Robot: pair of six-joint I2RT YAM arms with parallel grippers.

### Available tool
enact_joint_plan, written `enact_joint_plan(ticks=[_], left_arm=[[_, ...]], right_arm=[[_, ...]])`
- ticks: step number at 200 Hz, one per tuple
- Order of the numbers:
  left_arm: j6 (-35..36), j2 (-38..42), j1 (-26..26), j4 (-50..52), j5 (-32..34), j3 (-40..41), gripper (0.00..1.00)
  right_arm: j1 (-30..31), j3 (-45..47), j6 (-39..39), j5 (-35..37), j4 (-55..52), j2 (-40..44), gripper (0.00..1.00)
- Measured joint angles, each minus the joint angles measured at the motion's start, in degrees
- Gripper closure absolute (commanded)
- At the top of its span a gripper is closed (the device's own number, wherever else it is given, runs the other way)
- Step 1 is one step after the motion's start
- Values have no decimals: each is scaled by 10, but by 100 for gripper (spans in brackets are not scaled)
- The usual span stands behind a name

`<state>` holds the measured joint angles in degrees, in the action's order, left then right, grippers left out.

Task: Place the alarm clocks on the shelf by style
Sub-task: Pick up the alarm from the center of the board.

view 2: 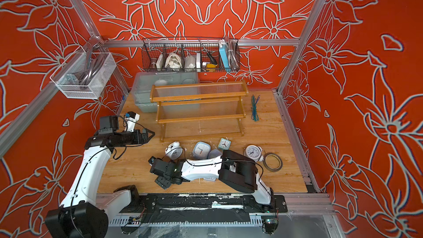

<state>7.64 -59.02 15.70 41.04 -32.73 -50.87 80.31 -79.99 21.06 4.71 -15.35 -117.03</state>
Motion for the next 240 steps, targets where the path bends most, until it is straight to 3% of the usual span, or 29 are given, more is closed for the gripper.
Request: enact_joint_plan(ticks=[56, 112, 177, 240], left_arm=[[0, 2, 0, 0, 4, 0, 5], [0, 2, 0, 0, 4, 0, 5], [-3, 2, 0, 17, -37, -24, 6], [-36, 2, -12, 48, -160, -98, 8]], right_arm=[[0, 0, 4, 0, 4, -3, 44], [-1, 8, -1, 5, 8, 8, 50], [-35, 86, -9, 19, 22, 188, 51], [-92, 162, 17, 76, 49, 313, 54]])
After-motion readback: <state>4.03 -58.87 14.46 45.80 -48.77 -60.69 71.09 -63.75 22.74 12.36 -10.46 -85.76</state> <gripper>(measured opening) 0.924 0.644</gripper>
